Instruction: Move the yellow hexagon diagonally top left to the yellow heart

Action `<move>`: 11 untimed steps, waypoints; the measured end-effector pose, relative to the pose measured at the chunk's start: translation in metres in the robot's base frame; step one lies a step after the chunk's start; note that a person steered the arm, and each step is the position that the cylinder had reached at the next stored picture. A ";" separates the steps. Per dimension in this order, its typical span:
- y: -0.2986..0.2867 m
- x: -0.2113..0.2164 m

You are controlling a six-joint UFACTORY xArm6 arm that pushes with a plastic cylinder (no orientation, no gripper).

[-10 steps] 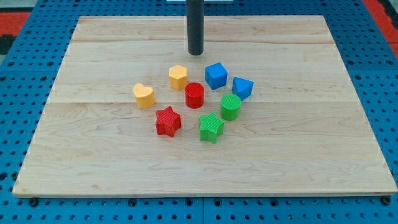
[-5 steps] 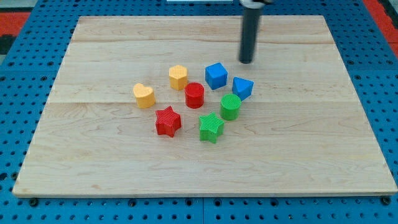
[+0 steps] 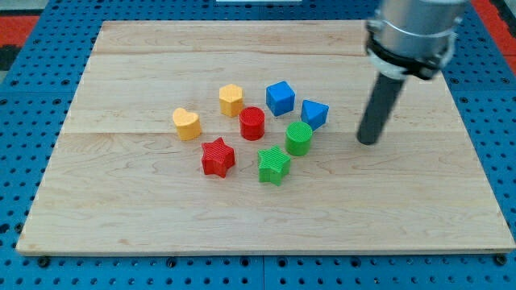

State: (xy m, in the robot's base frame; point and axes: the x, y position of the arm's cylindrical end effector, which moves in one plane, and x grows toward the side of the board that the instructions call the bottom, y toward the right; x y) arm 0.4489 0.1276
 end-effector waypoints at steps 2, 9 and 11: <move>-0.053 -0.020; -0.239 -0.070; -0.317 -0.061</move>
